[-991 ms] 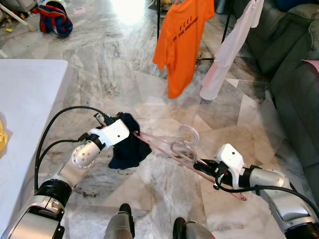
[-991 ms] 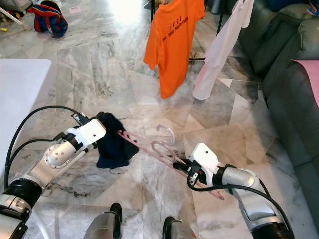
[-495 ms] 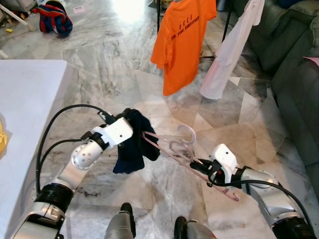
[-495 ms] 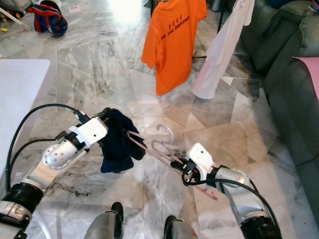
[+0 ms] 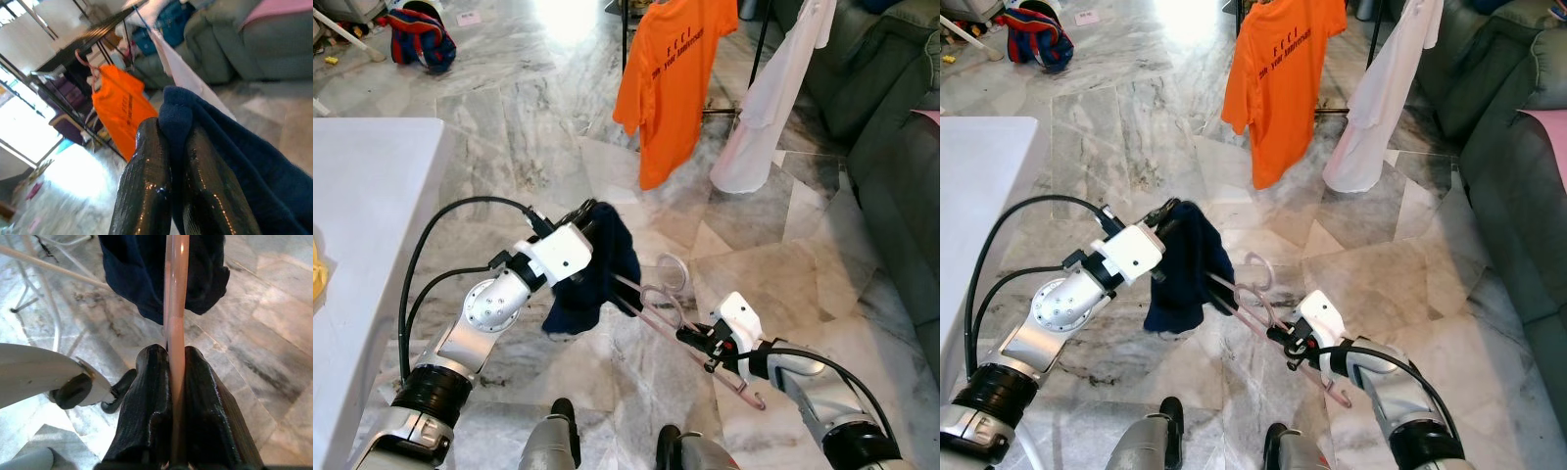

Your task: Hang hanger

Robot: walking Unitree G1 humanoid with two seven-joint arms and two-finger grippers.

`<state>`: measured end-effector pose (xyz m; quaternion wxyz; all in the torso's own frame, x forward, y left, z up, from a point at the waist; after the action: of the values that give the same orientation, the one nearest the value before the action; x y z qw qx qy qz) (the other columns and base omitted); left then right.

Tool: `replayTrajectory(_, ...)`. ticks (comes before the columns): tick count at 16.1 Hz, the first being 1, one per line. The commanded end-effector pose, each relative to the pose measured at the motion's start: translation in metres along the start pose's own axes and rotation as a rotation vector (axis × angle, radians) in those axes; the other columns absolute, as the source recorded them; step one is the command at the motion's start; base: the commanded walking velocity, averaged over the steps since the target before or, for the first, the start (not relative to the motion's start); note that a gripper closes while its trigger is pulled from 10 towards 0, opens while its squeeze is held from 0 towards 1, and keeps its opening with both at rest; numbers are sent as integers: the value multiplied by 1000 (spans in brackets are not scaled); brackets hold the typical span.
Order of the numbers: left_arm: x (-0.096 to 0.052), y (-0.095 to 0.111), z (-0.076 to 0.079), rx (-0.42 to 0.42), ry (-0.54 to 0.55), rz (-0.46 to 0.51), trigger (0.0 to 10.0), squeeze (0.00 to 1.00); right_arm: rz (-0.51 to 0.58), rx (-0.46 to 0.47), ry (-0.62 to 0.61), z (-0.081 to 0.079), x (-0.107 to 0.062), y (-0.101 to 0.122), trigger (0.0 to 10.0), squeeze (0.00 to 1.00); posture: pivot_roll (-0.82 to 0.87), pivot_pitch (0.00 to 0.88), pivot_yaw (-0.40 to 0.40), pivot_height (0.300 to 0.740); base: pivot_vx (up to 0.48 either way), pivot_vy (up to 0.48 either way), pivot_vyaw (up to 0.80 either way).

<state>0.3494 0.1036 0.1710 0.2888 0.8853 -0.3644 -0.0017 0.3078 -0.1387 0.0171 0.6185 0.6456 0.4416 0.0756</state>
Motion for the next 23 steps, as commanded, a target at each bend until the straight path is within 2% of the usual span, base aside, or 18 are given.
replayTrajectory(1, 1, 11, -7, -28, 36, 40, 10000, 0, -12, 24, -44, 7, -2, -8, 10000, 0, 77, 272, 6, 740, 0, 0, 0)
replayTrajectory(4, 2, 25, -15, -62, 57, 79, 10000, 0, 28, 131, -198, 32, -6, -9, 10000, 0, 84, 271, 5, 740, 0, 0, 0)
replayTrajectory(7, -1, 21, -8, -75, 40, 54, 10000, 0, 130, 148, -364, 58, -17, 9, 10000, 0, 86, 269, 6, 740, 0, 0, 0)
replayTrajectory(8, -5, 14, 2, -78, 14, 19, 10000, 0, 232, 171, -451, 72, -25, 30, 10000, 0, 83, 268, 5, 740, 0, 0, 0)
replayTrajectory(12, -14, 3, 27, -107, -34, -44, 10000, 0, 499, 255, -552, 92, -44, 87, 10000, 0, 73, 264, 1, 740, 0, 0, 0)
replayTrajectory(13, -16, 1, 41, -99, -74, -57, 10000, 0, 614, 310, -563, 95, -51, 109, 10000, 0, 68, 264, -1, 740, 0, 0, 0)
replayTrajectory(15, -19, -1, 61, -114, -122, -78, 10000, 0, 785, 417, -506, 91, -56, 145, 10000, 0, 62, 264, -4, 740, 0, 0, 0)
replayTrajectory(16, -20, -1, 66, -118, -131, -83, 10000, 0, 831, 464, -454, 85, -54, 156, 10000, 0, 61, 263, -6, 740, 0, 0, 0)
replayTrajectory(17, -20, -1, 70, -118, -140, -85, 10000, 0, 867, 496, -389, 76, -52, 168, 10000, 0, 58, 263, -7, 740, 0, 0, 0)
replayTrajectory(18, -20, -3, 76, -115, -155, -96, 10000, 0, 896, 531, -297, 60, -45, 183, 10000, 0, 57, 264, -8, 740, 0, 0, 0)
replayTrajectory(19, -20, -4, 79, -111, -162, -101, 10000, 0, 910, 553, -245, 52, -43, 189, 10000, 0, 54, 265, -12, 740, 0, 0, 0)
replayTrajectory(20, -21, -8, 84, -96, -181, -117, 10000, 0, 919, 604, -121, 30, -36, 201, 10000, 0, 52, 266, -13, 740, 0, 0, 0)
replayTrajectory(21, -22, -10, 87, -86, -194, -125, 10000, 0, 920, 639, -48, 19, -34, 207, 10000, 0, 51, 266, -16, 740, 0, 0, 0)
replayTrajectory(22, -22, -11, 91, -73, -210, -129, 10000, 0, 908, 648, 14, 7, -31, 210, 10000, 0, 48, 265, -17, 740, 0, 0, 0)
replayTrajectory(23, -22, -12, 92, -79, -212, -132, 10000, 0, 901, 642, 36, 2, -30, 210, 10000, 0, 48, 266, -18, 740, 0, 0, 0)
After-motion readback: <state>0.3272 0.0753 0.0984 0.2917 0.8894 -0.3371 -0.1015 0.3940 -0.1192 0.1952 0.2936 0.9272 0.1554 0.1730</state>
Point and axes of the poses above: a point about 5 cm out from each wrist's last joint towards the gripper, its own x axis pointing out of the wrist towards the gripper, its own y axis along the axis of the wrist's last joint, z = x × y, the point moved 4 cm from there along x, pointing out of the wrist towards the gripper, and after that the axes turned 13 degrees about x, right-handed, at the moved point
